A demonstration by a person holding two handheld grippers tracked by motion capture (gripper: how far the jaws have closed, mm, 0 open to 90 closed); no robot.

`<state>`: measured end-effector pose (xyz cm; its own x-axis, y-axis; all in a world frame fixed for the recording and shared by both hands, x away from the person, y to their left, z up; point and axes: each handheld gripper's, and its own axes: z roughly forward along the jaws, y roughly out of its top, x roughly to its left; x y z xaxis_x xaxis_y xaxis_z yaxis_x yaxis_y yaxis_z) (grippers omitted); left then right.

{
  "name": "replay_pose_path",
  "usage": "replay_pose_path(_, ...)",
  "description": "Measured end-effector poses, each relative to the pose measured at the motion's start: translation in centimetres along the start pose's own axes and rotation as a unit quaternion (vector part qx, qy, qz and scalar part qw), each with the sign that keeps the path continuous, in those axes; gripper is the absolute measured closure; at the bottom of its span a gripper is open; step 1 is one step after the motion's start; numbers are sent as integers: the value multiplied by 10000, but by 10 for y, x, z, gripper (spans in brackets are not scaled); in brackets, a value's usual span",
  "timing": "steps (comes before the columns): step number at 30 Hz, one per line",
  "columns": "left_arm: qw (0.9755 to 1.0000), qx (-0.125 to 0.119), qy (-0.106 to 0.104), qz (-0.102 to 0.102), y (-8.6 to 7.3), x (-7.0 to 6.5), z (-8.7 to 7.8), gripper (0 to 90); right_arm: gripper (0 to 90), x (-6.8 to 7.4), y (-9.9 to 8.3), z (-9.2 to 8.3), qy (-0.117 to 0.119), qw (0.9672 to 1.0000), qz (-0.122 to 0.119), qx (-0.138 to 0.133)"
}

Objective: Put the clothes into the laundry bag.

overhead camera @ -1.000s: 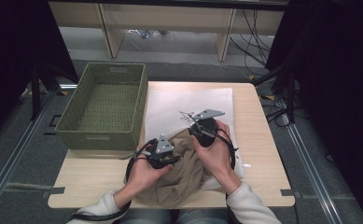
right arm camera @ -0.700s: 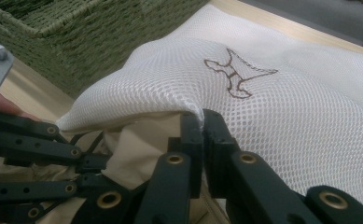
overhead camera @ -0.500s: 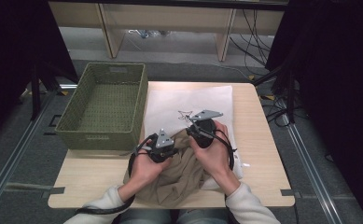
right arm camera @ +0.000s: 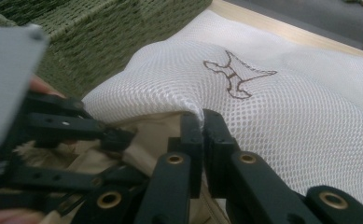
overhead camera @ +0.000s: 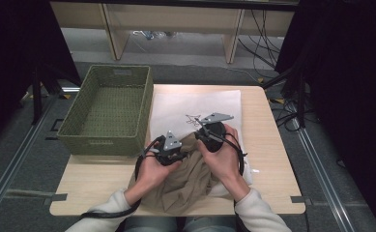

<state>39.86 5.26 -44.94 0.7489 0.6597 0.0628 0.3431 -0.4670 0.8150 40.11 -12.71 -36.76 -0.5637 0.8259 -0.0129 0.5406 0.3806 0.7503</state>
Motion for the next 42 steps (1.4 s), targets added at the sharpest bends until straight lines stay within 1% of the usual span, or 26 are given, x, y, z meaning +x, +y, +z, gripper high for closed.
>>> replay_pose_path(1, 9999, -71, -32, -86, 0, -1, -5, 595, 885, 0, 0, 0, -4, 10000, 52, 8)
replay_pose_path(2, 9999, -94, -46, -98, 0, -2, -10, 543, 885, -2, 0, 0, -16, 10000, -1, -14)
replay_pose_path(3, 9998, -156, -66, -65, -1, -2, -14, 506, 885, -1, 0, 0, -20, 10000, 83, -28)
replay_pose_path(6, 9993, -336, -149, -101, 0, -7, -28, 426, 885, -3, 0, 0, -17, 10000, -44, -18)
replay_pose_path(7, 9994, -335, -92, 46, 0, -8, -34, 417, 885, -4, 0, 0, -6, 10000, -52, -10)
replay_pose_path(8, 9994, -335, -92, 46, 0, -8, -34, 405, 885, -2, 0, 0, -4, 10000, 54, 29)
replay_pose_path(9, 9991, -403, -83, 44, 2, -12, -43, 396, 885, -3, 0, 0, -5, 10000, 51, 33)
replay_pose_path(10, 9984, -494, -285, -23, 3, -17, -45, 396, 885, -3, 0, -1, -16, 10000, 74, 38)
replay_pose_path(11, 9983, -521, -279, -2, 4, -21, -47, 395, 885, -3, 0, -1, -22, 10000, 61, 39)
replay_pose_path(12, 9981, -505, -340, 104, 6, -23, -49, 390, 885, -3, 0, -1, -12, 9999, 128, 57)
replay_pose_path(13, 9977, -509, -452, 63, 6, -28, -49, 385, 885, -4, 0, 1, -27, 10000, 45, -32)
replay_pose_path(14, 9977, -509, -452, 63, 6, -28, -49, 374, 885, -4, 0, 1, -27, 10000, 45, -32)
replay_pose_path(16, 9963, -407, -722, 206, 6, -42, -44, 353, 885, -4, 0, 0, -36, 10000, 75, 38)
replay_pose_path(18, 9957, -254, -815, 351, 3, -52, -37, 302, 885, -5, 0, 1, -46, 10000, -4, 3)
replay_pose_path(20, 9948, -124, -894, 463, 0, -61, -30, 261, 885, -4, 0, 0, -37, 9999, 92, 56)
replay_pose_path(21, 9944, -78, -908, 529, -2, -65, -26, 242, 885, -5, 0, 0, -28, 10000, 27, 53)
replay_pose_path(24, 9924, 141, -1039, 641, -6, -74, -15, 210, 885, -4, 0, 0, -25, 9999, 69, 72)
replay_pose_path(27, 9914, 261, -1042, 754, -7, -79, -8, 191, 885, -4, 0, 0, -19, 9999, 75, 82)
replay_pose_path(31, 9901, 449, -748, 1101, -10, -83, 6, 190, 885, -4, 0, 0, -29, 9999, 72, 100)
replay_pose_path(33, 9881, 570, -621, 1291, -12, -85, 13, 204, 885, -5, 0, 2, -22, 10000, -15, 71)
replay_pose_path(34, 9871, 632, -557, 1364, -13, -86, 16, 226, 885, -5, 0, 2, -30, 10000, -65, 39)
replay_pose_path(35, 9863, 680, -523, 1409, -14, -86, 18, 255, 885, -2, 0, 1, -24, 9999, 130, 108)
replay_pose_path(37, 9862, 727, -441, 1423, -16, -87, 23, 322, 885, -3, 0, 1, -6, 9999, 34, 104)
replay_pose_path(40, 9853, 764, -306, 1499, -17, -86, 27, 424, 885, -2, -1, 2, -20, 9998, 177, 99)
replay_pose_path(41, 9854, 772, -255, 1498, -17, -86, 28, 468, 885, -2, -1, 2, 39, 9998, 132, 110)
replay_pose_path(42, 9854, 775, -225, 1499, -17, -85, 29, 507, 885, -3, -1, 2, 5, 10000, 11, 89)
